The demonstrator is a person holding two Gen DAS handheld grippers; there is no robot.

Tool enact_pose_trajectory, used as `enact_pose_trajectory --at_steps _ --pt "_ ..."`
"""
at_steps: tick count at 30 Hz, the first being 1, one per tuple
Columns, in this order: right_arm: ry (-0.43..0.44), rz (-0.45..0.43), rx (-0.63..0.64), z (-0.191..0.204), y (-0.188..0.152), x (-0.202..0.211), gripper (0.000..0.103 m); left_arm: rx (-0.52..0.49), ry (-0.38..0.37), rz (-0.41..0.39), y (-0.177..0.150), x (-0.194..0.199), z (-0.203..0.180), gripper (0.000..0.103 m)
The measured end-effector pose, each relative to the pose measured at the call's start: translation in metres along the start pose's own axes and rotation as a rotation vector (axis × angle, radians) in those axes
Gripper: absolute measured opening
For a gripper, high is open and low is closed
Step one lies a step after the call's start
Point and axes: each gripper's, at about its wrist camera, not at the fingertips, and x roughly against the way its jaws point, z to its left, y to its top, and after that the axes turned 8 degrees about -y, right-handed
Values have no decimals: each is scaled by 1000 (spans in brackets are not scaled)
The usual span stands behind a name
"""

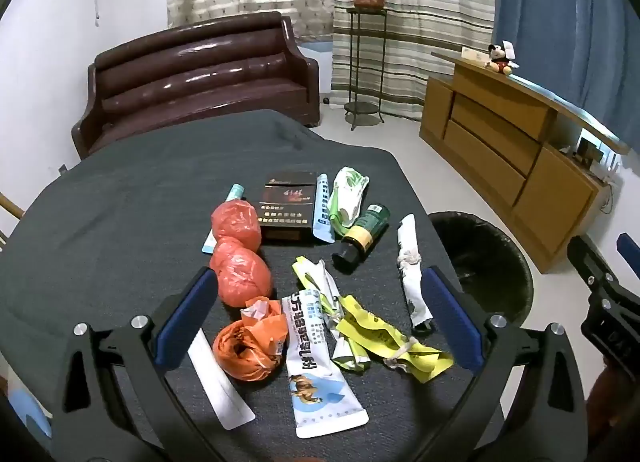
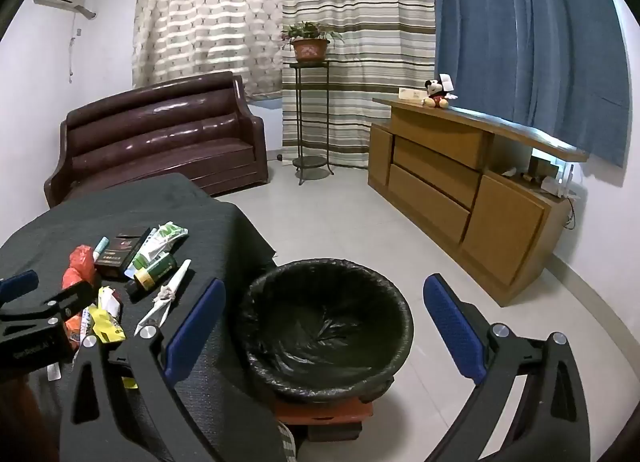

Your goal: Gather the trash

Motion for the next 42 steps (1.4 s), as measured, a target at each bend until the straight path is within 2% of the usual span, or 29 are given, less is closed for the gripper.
enact_pose_trajectory --at_steps 8,9,42 --pt "4 3 -4 1 0 0 97 -5 -6 9 2 -7 -1 99" --pt "7 5 -9 -1 0 0 97 1 1 -18 2 0 -3 99" --pt "12 1 -7 3 3 4 97 6 7 -23 9 8 1 99"
